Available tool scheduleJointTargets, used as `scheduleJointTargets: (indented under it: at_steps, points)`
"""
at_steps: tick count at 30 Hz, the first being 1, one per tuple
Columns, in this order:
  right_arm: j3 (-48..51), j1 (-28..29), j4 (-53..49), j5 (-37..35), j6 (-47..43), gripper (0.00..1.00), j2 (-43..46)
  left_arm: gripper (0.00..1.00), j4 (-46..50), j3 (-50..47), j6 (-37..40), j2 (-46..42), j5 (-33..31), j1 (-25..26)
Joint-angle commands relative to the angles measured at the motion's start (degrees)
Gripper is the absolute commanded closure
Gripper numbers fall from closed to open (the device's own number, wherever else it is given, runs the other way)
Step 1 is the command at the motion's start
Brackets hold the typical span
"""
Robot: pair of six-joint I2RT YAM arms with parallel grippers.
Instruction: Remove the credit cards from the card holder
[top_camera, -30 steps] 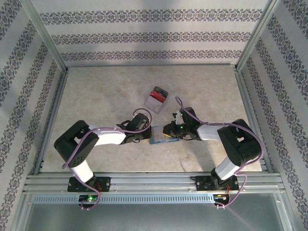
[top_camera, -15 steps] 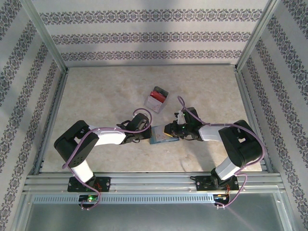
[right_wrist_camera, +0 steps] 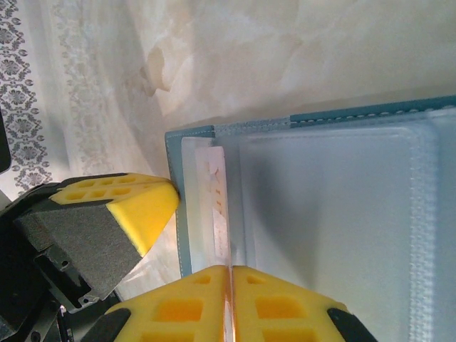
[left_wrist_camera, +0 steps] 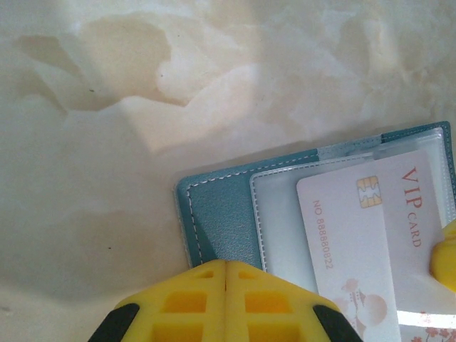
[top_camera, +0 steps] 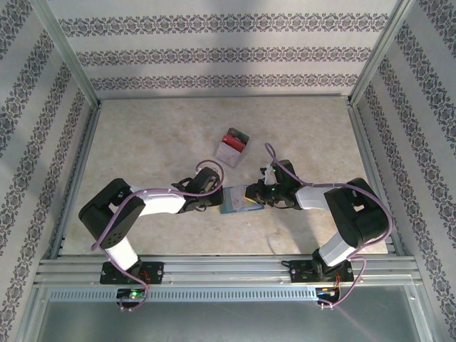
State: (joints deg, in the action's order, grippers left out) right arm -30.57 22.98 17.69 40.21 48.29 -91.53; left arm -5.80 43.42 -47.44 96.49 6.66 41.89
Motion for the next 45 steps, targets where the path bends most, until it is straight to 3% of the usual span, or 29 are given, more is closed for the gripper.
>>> scheduleJointTargets:
  at_steps: [1,10,32,45]
  points:
    - [0.5,-0.6,1.2,0.9,-0.1,0.88,1.2,0.93,4.5,-0.1,0.0,-0.7,-0.9,-0.8]
    - [0.5,-0.6,1.3,0.8,0.0,0.88,1.1,0.87,5.8,6.4,3.9,-2.9,1.4,-0.3]
    - [-0.2,-0.6,2.3,2.7,1.1,0.83,1.5,0.89,4.5,9.2,3.4,6.7,6.8,0.8]
    - [0.4,-0.6,8.3,5.1,3.9,0.79,-0.5,0.89,3.7,8.9,2.5,7.6,6.6,0.8]
